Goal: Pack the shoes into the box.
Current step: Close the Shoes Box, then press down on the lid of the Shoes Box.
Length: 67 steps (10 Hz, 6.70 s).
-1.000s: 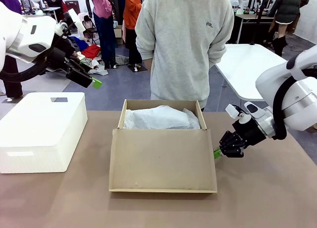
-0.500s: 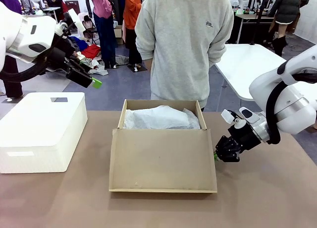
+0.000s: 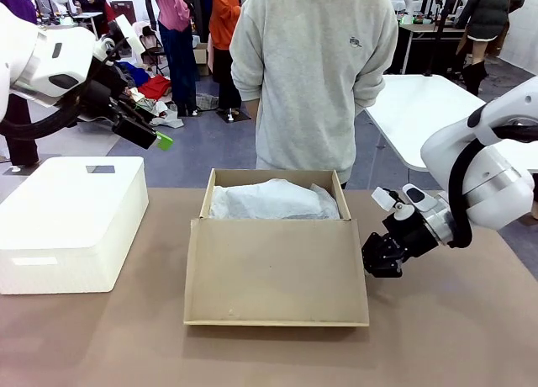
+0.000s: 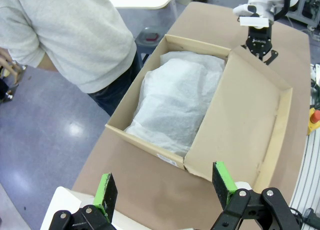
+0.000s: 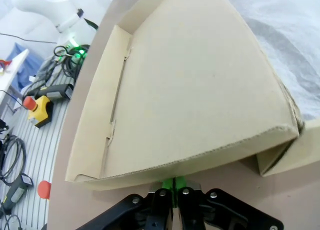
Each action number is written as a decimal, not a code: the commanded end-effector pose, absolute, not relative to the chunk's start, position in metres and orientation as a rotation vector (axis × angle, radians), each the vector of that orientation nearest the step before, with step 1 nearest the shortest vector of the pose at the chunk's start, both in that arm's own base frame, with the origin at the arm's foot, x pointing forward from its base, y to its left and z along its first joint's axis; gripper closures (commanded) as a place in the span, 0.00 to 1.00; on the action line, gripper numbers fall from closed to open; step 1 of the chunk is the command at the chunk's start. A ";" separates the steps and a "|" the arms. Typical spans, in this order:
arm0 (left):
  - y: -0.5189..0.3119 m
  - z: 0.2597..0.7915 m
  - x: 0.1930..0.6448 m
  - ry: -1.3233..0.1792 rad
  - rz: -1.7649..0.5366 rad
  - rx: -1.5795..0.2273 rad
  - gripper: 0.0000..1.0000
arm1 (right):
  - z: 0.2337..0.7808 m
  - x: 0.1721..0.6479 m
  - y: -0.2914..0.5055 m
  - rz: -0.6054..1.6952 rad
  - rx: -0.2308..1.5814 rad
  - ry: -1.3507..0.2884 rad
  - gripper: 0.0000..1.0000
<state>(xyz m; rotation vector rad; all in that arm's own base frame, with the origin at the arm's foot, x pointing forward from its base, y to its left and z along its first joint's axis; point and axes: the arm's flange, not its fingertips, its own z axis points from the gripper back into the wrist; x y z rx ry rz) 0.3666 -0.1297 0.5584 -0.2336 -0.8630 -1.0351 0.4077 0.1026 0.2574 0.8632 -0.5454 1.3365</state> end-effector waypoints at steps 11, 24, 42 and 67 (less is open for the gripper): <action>-0.129 0.558 0.367 -0.866 -1.036 -0.247 0.00 | 0.303 0.422 0.087 1.046 1.170 -0.838 1.00; -0.129 0.558 0.367 -0.866 -1.036 -0.247 0.00 | 0.372 0.467 0.110 1.105 0.906 -0.966 1.00; -0.181 0.559 0.418 -0.755 -0.823 -0.315 0.00 | 0.448 0.436 0.118 1.178 0.757 -0.763 0.04; -0.283 0.499 0.522 -0.603 -0.674 -0.333 1.00 | 0.542 0.335 0.109 1.177 0.183 -0.756 0.00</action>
